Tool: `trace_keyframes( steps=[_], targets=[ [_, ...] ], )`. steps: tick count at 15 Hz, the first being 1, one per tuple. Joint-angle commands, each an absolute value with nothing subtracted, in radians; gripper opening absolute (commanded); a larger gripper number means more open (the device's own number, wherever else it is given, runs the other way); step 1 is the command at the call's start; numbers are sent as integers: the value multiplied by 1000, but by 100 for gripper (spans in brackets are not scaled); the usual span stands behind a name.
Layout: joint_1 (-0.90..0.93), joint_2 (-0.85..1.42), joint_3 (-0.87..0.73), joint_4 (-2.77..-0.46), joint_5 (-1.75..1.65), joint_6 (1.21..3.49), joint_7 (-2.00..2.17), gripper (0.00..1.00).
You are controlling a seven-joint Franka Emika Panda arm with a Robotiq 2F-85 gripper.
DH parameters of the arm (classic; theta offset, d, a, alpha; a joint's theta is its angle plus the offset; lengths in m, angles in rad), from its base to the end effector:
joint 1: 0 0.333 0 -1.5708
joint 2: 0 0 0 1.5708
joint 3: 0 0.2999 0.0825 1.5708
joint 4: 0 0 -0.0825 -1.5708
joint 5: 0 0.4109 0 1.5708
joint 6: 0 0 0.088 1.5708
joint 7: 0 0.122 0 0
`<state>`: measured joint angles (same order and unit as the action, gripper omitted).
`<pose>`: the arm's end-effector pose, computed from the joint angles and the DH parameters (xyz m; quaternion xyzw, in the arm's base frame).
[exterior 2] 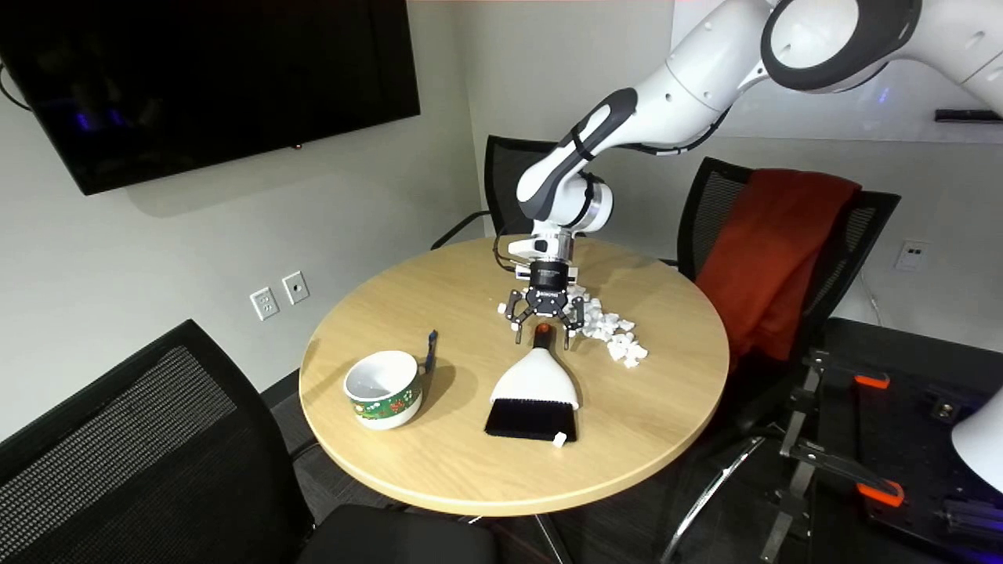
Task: Use the brush and sweep the white objects on the table
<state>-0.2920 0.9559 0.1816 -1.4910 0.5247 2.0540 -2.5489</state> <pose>0.6655 -0.0478 0.0485 -0.4904 -0.8044 -0.2267 0.2471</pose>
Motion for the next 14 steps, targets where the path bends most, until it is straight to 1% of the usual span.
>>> trace_keyframes(
  steps=[1, 13, 14],
  targets=[
    [-302, 1000, 206, -1425, 531, 2023, -2538, 100],
    [-292, 1066, 214, -1345, 515, 1969, -2515, 100],
    [-290, 1069, 213, -1342, 513, 1968, -2515, 75]
  ],
)
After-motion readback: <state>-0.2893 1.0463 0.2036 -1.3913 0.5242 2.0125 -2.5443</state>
